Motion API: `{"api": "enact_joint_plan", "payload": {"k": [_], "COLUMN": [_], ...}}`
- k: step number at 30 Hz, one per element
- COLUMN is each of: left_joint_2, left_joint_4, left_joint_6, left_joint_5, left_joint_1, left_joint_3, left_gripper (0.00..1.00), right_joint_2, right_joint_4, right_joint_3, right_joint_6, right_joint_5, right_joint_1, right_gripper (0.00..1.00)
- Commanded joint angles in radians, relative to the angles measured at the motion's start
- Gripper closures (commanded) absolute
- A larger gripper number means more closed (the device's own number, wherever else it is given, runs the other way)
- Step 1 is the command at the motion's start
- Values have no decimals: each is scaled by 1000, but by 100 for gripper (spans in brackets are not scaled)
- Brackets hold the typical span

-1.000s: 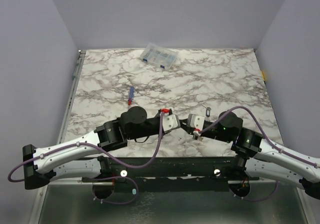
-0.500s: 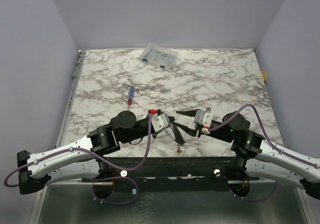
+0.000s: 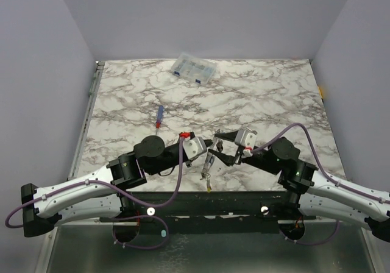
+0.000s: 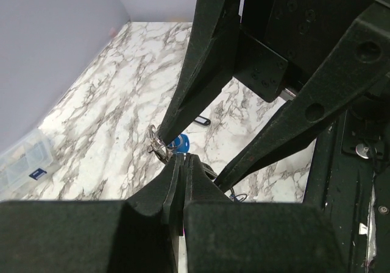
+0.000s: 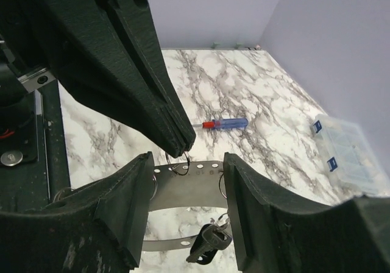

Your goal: Put the keys on the keyring

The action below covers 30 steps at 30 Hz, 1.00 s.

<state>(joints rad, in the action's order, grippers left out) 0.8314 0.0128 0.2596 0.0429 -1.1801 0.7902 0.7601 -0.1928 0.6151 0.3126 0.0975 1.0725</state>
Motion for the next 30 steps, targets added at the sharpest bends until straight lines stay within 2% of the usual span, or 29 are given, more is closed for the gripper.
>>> {"api": "enact_joint_plan", "payload": {"k": [1,8,15,17,19,20,22,25,27,30], "left_joint_2": [-5,18,61,83,110,124,156,214,259,326], "left_joint_4": [-95,-121,-132,-111,-102,-95,-76,-34,-3,56], "left_joint_6": [-26,-45,-70,-104,-165,-201,-285,-397,-461,-537], "left_joint_5": [36,57,94,165,237,261,283,309,326,308], "left_joint_1": [0,0,1,1,1,1,1,0,1,0], "left_joint_3": [-13,-14,-11,-19,-35,-43,-51,-50,-43,-34], "left_gripper": [100,100,100,100,100,97,82,57,47,35], "right_joint_2": [-10,-38,-37,-49,-69,-80,-75,-19,31,102], "right_joint_4": [-78,-114,-112,-94,-26,19,157,391,516,620], "right_joint_3": [-41,-71,-76,-84,-90,-93,-70,-2,37,71], "right_joint_6": [-125,-243,-336,-393,-528,-596,-691,-808,-926,-1041], "right_joint_5": [-105,-211,-245,-369,-596,-697,-821,-861,-829,-600], "right_joint_1": [4,4,4,4,4,4,4,2,-27,-199], "right_gripper": [42,40,40,39,35,35,33,25,21,18]}}
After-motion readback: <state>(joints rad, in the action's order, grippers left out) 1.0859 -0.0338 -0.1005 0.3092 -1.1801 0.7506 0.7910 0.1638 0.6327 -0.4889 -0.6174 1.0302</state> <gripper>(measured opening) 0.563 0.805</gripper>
